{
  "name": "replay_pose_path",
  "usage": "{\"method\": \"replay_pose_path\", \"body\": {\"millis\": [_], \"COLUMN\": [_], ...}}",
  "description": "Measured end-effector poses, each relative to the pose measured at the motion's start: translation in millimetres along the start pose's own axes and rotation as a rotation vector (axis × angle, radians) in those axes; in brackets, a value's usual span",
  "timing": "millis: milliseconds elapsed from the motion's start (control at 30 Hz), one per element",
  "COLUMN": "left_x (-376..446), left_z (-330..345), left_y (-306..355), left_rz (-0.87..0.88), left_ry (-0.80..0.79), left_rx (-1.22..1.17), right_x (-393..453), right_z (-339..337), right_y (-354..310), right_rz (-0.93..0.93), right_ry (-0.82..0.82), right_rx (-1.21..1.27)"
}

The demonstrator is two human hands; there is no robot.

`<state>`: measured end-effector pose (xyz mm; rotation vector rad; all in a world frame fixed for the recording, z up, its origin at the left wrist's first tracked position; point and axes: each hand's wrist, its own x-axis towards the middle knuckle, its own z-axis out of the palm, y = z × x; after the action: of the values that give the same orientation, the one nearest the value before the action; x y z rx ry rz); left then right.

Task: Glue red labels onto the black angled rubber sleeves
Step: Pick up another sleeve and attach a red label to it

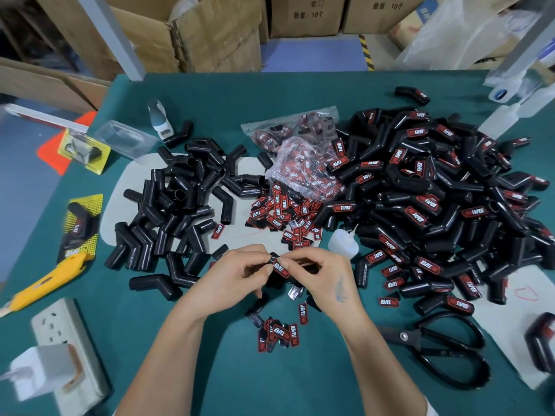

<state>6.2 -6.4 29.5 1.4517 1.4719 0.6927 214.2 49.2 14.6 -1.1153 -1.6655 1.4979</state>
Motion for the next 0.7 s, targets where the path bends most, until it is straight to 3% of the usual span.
{"method": "replay_pose_path", "body": {"millis": [300,467,600,700], "left_x": [-0.6,2.3,4.4,4.3], "left_z": [-2.4,1.3,1.4,-3.9], "left_y": [1.4,0.6,2.3,3.2], "left_rz": [0.021,0.023,0.115,0.121], "left_ry": [0.028,0.190,0.395,0.421], "left_rx": [-0.133,-0.244,-0.191,-0.331], "right_x": [-0.3,-1.2,-1.5,-1.4], "right_z": [0.0,1.3,0.8,1.7], "right_y": [-1.3,0.5,0.6,-0.4], "right_rz": [-0.059,-0.056,-0.020,0.014], "right_ry": [0.055,0.063,0.084,0.092], "right_rx": [-0.068,-0.063,0.001,0.060]}}
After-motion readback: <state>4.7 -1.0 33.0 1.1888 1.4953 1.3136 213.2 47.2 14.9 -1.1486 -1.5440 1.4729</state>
